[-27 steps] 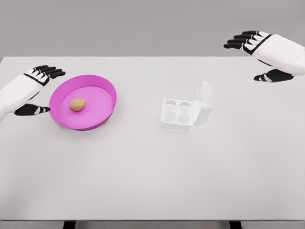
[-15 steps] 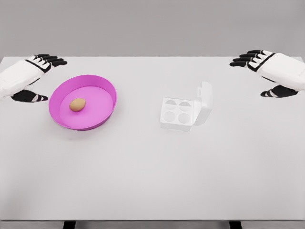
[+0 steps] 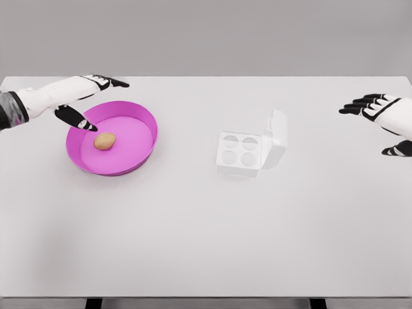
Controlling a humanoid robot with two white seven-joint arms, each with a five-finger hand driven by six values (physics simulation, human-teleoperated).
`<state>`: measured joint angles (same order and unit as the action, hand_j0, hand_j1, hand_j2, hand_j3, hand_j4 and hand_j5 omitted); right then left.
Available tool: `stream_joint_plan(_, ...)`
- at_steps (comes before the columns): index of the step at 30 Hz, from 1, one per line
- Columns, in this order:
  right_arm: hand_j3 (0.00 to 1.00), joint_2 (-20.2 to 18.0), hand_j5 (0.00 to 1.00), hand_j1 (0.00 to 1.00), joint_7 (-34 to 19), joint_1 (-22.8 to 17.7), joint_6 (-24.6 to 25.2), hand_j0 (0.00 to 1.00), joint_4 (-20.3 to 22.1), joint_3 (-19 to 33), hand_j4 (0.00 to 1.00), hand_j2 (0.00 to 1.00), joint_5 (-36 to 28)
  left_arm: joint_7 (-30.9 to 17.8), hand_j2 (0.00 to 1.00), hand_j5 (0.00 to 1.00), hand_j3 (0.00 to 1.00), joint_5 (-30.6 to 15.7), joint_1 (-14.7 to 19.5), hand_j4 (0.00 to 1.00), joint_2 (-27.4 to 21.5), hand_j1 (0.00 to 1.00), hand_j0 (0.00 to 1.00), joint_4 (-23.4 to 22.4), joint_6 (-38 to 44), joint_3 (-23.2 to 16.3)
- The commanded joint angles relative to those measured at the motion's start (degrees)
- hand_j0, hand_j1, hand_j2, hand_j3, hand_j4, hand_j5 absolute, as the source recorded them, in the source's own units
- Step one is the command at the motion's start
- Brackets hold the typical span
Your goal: Pack egg into the box and close the box lid
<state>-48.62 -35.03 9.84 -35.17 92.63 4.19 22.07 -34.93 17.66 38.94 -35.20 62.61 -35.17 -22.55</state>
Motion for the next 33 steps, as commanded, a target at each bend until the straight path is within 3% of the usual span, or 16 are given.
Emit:
stream_joint_plan(1,1.00,0.01,1.00,1.00,0.03,-0.09,0.17,1.00,0.18,0.12,1.00,1.00,-0.27,-0.07,1.00,1.00,1.00,-0.52,0.09,1.00,0.22,1.00,1.00,-0.83,0.17,-1.62)
stream_joint_plan(18,1.00,-0.34,1.00,1.00,0.03,-0.35,0.17,1.00,0.01,0.12,1.00,1.00,-0.18,-0.07,1.00,1.00,1.00,-2.63,0.53,1.00,-3.82,1.00,1.00,-0.83,0.17,-8.74)
stream_joint_plan(24,1.00,-0.25,1.00,1.00,0.03,-0.26,0.17,1.00,-0.08,0.20,1.00,1.00,-0.18,-0.07,0.85,0.85,0.85,-2.45,0.44,0.85,-3.91,0.85,0.85,-0.83,0.17,-9.27)
stream_joint_plan(33,1.00,-0.08,1.00,1.00,0.03,-0.09,0.17,1.00,-0.08,0.12,1.00,1.00,-0.18,-0.07,0.83,0.83,0.83,-2.01,0.00,0.83,-3.91,0.83,0.83,-0.91,0.17,-9.97)
